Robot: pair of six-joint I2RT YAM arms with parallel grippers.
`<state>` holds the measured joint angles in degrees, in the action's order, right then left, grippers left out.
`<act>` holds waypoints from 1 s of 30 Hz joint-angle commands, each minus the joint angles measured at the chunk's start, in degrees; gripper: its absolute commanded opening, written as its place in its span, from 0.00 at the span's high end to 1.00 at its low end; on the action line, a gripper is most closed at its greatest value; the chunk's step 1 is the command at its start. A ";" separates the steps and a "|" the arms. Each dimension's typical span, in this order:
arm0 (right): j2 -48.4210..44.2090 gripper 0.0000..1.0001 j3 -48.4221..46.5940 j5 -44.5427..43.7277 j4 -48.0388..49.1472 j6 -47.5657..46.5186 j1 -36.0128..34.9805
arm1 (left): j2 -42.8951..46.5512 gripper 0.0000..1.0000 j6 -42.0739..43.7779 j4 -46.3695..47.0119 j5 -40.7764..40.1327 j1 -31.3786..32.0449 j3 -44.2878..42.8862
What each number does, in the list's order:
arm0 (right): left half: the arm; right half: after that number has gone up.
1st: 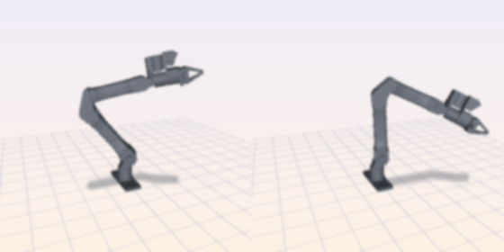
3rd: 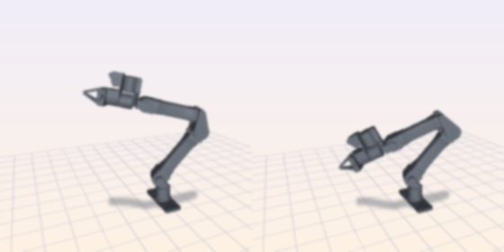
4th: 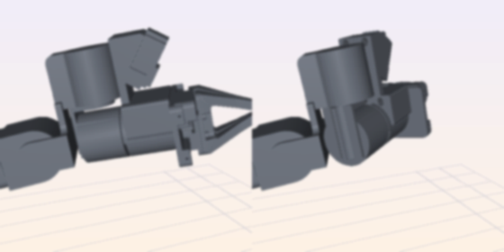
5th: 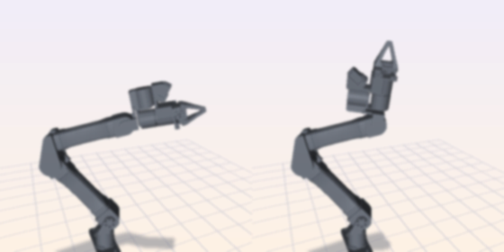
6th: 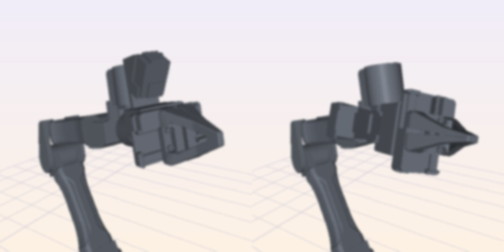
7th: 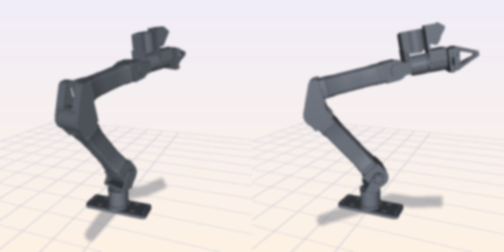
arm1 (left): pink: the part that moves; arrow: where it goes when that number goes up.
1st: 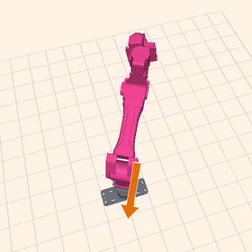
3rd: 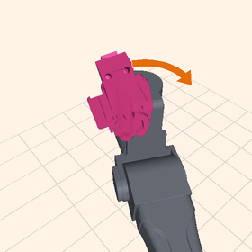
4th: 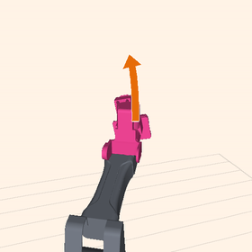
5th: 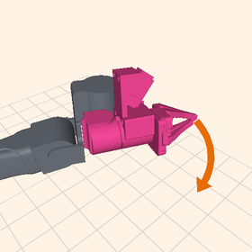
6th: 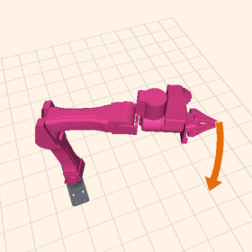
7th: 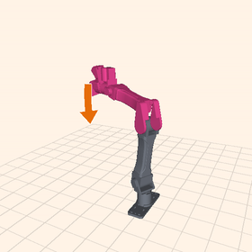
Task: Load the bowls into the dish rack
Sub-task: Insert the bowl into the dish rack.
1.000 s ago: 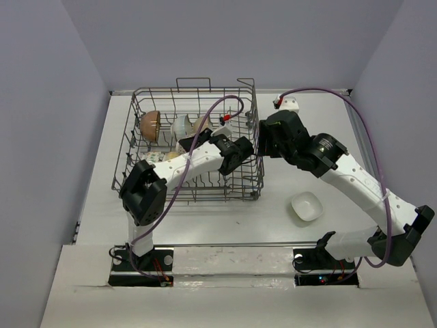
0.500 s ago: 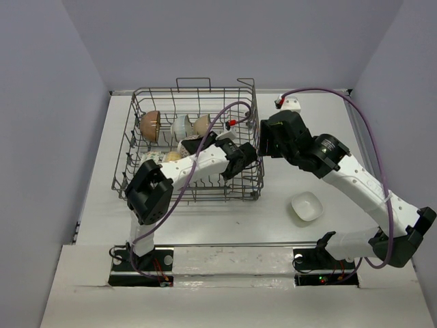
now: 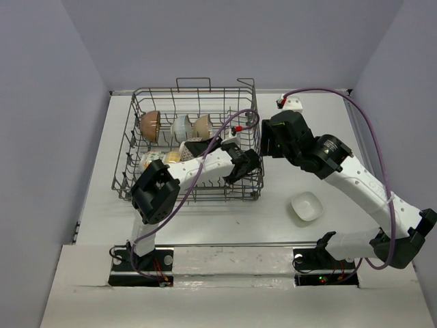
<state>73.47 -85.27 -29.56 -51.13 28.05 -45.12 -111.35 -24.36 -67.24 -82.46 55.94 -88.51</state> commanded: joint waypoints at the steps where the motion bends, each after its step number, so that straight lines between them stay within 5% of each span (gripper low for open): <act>1: -1.84 0.35 -0.77 -1.46 -0.81 -0.28 -0.23 | -1.68 0.82 -2.97 2.73 7.40 1.18 1.23; 30: -1.58 0.36 -3.76 -1.90 -2.74 0.16 -0.23 | 2.63 0.72 -0.25 5.19 7.57 9.01 -2.20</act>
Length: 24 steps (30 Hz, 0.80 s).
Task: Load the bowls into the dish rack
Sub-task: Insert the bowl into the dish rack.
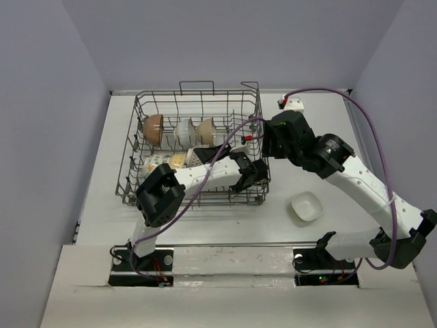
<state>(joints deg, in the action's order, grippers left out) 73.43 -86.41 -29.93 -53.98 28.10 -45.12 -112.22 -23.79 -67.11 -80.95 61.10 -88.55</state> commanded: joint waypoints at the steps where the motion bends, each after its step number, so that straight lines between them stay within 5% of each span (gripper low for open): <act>1: -1.45 0.35 -2.80 -1.53 0.01 0.12 -0.23 | 4.11 0.72 -0.38 5.58 6.33 3.94 -1.63; 13: -0.48 0.36 -3.76 -1.36 0.01 0.03 -0.23 | 6.67 0.66 1.99 7.78 8.17 4.64 -0.66; 24: 0.22 0.36 -5.35 -1.44 -0.43 -0.32 -0.23 | 7.11 0.48 3.22 9.10 8.52 5.26 -0.04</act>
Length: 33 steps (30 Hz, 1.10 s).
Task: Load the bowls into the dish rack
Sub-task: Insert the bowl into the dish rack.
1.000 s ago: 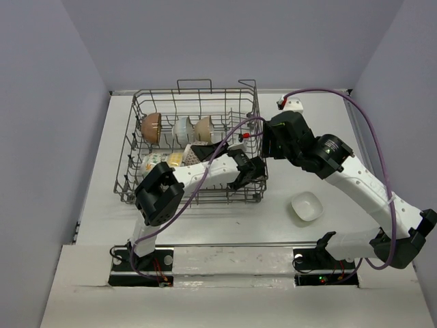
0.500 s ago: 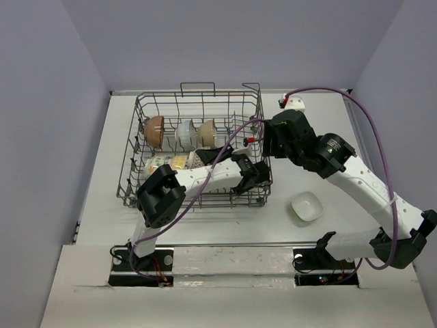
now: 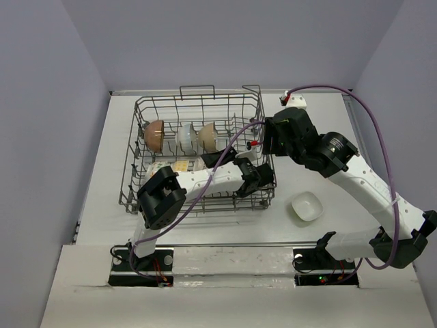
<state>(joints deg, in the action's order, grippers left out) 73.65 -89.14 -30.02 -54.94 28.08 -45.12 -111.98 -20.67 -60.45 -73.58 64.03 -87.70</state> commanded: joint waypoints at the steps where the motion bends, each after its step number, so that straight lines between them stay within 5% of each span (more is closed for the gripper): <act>1: 0.01 0.36 -2.61 -1.36 0.53 -0.30 -0.23 | 6.87 0.47 0.10 2.52 1.16 2.41 -0.81; 33: 2.11 0.36 -5.78 -1.36 -1.22 -2.06 -0.23 | 14.34 0.32 3.00 7.97 10.03 2.42 5.52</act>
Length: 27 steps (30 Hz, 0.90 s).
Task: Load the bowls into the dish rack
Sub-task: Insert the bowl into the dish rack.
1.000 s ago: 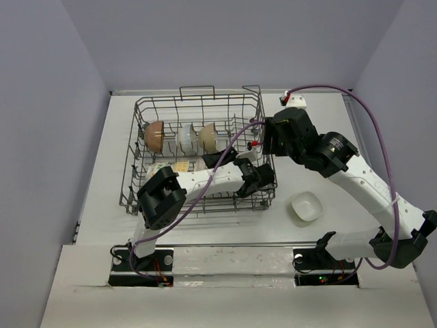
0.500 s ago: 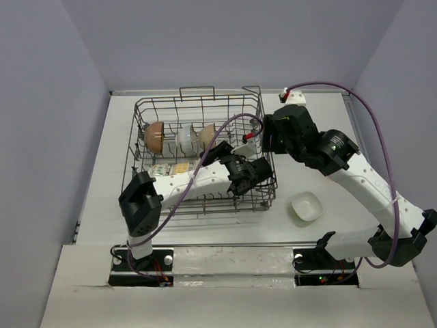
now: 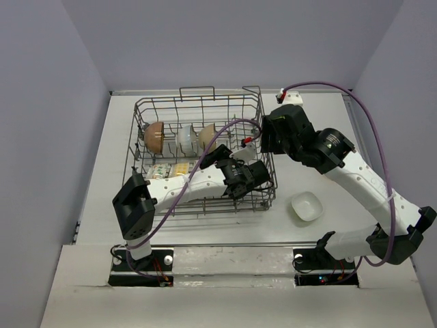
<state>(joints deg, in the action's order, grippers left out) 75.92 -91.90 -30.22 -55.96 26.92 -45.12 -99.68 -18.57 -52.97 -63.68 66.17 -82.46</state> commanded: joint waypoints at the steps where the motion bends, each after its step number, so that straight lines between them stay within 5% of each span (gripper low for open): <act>1: -0.07 0.36 -3.11 -1.16 -0.28 -0.99 -0.23 | 1.95 0.32 0.99 0.59 0.22 0.27 0.28; 27: 0.63 0.36 -1.88 -1.25 1.03 -1.78 -0.23 | 7.39 0.27 3.80 10.25 15.95 0.10 8.80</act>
<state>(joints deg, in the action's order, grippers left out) 76.27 -92.20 -30.24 -56.34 25.69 -45.12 -96.14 -15.68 -43.31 -50.00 66.26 -74.83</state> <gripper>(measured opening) 0.645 0.719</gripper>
